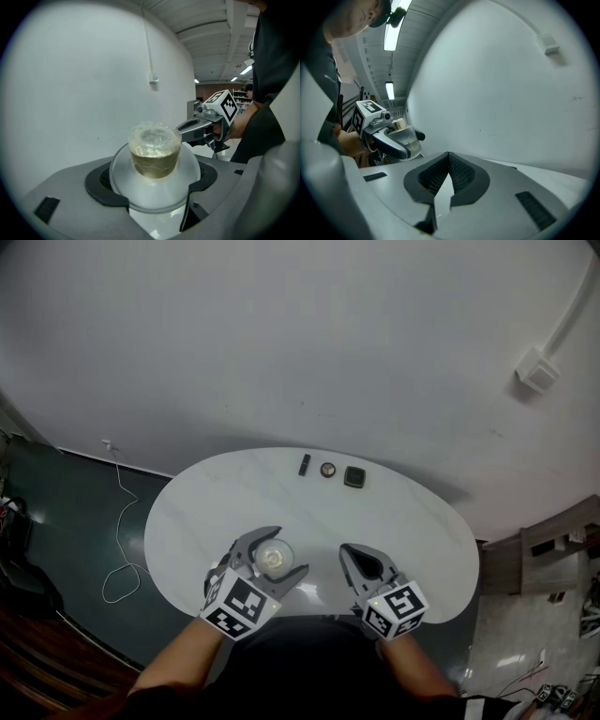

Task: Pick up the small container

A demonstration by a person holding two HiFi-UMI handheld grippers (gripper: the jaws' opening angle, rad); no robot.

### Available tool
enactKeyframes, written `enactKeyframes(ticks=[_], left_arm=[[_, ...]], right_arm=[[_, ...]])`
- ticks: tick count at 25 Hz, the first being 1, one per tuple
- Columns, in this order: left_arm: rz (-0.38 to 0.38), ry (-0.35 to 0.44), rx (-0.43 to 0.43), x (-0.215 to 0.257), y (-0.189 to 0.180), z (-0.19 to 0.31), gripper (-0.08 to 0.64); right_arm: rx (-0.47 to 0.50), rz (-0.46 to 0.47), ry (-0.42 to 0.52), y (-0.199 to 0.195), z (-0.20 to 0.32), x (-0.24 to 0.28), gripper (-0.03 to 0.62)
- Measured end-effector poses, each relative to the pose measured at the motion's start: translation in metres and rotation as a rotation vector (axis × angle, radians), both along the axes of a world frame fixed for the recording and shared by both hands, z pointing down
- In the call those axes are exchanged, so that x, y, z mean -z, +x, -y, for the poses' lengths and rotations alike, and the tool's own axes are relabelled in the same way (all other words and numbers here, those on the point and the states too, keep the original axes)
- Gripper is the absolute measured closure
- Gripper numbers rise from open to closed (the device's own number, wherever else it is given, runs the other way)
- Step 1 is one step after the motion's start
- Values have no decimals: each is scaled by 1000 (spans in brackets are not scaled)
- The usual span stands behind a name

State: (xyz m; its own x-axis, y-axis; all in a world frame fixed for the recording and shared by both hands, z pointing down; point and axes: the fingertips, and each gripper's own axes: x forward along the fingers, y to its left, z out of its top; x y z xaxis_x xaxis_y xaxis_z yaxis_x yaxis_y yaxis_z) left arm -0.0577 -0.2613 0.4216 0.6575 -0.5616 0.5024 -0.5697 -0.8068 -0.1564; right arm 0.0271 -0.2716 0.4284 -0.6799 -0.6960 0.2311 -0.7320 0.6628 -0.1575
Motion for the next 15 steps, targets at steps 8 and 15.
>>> enactKeyframes(ticks=[8, 15], left_arm=[[-26, -21, -5, -1, 3, 0, 215], [-29, -19, -6, -1, 3, 2, 215]], right_arm=[[-1, -7, -3, 1, 0, -2, 597], [7, -12, -3, -1, 2, -2, 597]])
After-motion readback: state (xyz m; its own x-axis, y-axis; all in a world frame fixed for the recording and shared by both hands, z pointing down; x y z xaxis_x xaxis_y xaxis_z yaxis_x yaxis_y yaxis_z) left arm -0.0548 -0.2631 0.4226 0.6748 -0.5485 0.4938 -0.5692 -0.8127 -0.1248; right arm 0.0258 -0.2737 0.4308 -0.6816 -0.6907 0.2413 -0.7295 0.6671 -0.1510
